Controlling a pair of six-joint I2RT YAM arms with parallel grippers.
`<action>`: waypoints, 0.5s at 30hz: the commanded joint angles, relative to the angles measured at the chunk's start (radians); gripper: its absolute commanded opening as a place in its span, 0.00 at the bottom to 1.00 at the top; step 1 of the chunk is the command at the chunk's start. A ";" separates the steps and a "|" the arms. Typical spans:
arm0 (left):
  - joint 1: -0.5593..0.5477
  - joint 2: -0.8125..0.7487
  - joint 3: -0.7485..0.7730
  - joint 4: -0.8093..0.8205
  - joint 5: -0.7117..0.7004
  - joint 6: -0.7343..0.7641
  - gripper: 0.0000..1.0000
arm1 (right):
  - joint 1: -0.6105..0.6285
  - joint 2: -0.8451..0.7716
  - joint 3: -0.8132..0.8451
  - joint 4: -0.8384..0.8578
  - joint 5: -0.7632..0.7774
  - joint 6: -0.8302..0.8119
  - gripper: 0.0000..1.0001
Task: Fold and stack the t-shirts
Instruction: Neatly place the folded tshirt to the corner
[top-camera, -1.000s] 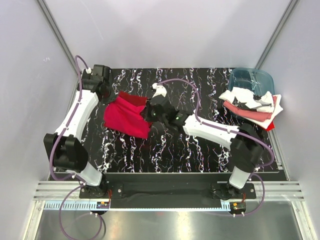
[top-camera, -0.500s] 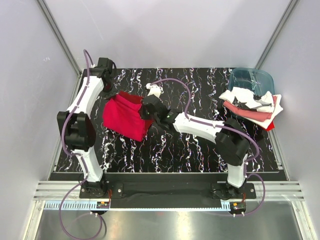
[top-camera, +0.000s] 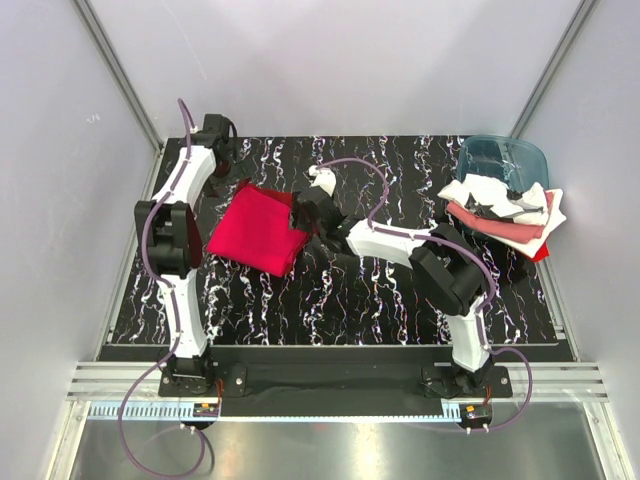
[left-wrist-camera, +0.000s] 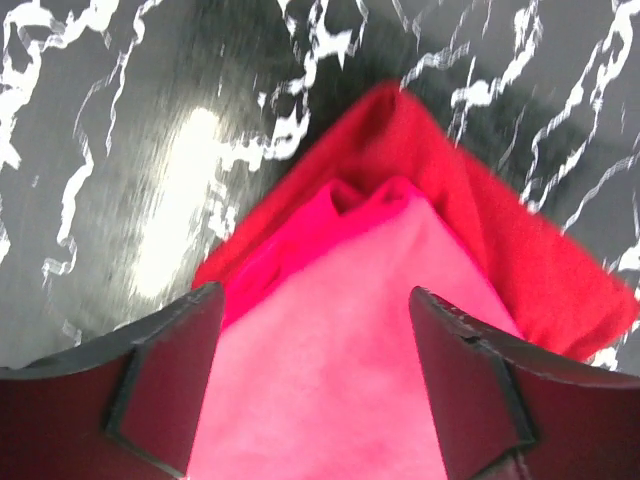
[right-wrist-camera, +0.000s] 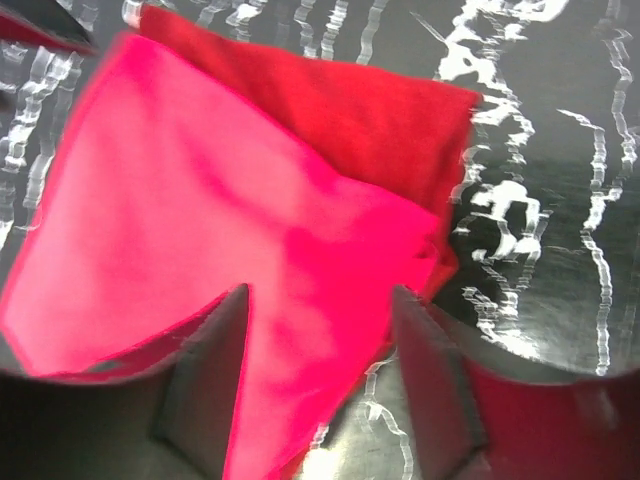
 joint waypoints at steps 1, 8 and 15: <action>0.020 0.024 0.063 0.077 0.052 0.000 0.82 | -0.006 0.006 -0.014 0.024 0.086 -0.009 0.68; 0.018 -0.102 0.023 0.095 0.063 0.029 0.83 | -0.020 -0.055 -0.062 -0.004 0.115 -0.026 0.67; 0.020 -0.274 -0.150 0.193 0.149 -0.008 0.66 | -0.035 -0.118 -0.090 0.057 -0.151 -0.052 0.37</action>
